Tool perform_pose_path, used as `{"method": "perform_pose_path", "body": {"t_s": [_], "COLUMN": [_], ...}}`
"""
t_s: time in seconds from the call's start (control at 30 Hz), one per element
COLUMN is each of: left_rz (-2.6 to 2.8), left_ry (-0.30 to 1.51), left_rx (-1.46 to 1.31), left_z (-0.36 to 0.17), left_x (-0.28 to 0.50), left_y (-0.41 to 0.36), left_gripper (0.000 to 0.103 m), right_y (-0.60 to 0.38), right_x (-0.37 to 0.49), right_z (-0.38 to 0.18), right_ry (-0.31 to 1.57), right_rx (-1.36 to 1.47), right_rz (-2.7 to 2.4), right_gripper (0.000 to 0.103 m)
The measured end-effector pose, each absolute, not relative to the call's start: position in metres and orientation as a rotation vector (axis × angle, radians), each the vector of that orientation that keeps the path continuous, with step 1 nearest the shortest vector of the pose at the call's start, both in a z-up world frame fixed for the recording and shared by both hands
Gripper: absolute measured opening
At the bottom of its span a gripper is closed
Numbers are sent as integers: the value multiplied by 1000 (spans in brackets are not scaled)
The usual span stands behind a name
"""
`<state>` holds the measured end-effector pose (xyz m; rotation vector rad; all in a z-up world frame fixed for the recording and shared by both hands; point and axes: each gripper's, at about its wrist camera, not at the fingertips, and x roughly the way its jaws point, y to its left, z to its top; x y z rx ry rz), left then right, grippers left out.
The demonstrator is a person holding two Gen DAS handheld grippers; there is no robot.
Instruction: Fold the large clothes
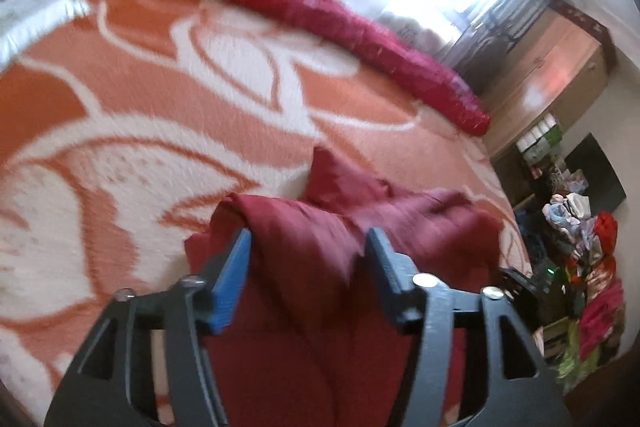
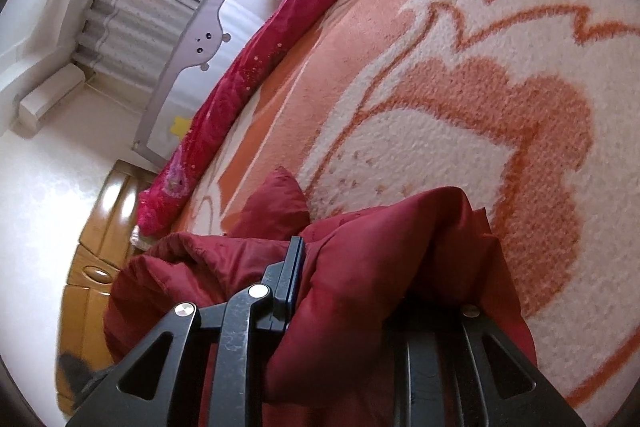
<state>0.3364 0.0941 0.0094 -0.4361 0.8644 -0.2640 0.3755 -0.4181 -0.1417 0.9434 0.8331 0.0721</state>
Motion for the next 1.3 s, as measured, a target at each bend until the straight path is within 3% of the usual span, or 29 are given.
{"method": "perform_pose_path", "body": {"t_s": [0.2, 0.5, 0.67, 0.73, 0.8, 0.93, 1.1, 1.3], "left_rz": [-414, -338, -272, -260, -251, -243, -249, -246], "left_ry": [865, 1053, 1068, 1068, 1067, 1070, 1080, 1061], "left_rx": [-357, -116, -110, -102, -102, -104, -109, -167], "left_z": [27, -48, -60, -59, -61, -65, -64, -60], "left_x": [302, 330, 350, 352, 354, 354, 358, 367], "left_y": [59, -33, -35, -35, -34, -38, -35, -13], "left_gripper": [61, 61, 61, 61, 61, 61, 61, 56], "right_y": [-410, -420, -437, -434, -425, -372, -305, -310], "right_x": [387, 389, 362, 340, 322, 318, 342, 362], "right_z": [-139, -127, -66, -39, -22, -18, -59, -100], "right_ry": [860, 911, 796, 723, 656, 740, 943, 1030], "right_rx": [893, 942, 941, 863, 776, 557, 306, 303], "right_rz": [54, 106, 208, 191, 176, 264, 325, 252], "right_gripper": [23, 29, 46, 65, 70, 70, 68, 67]}}
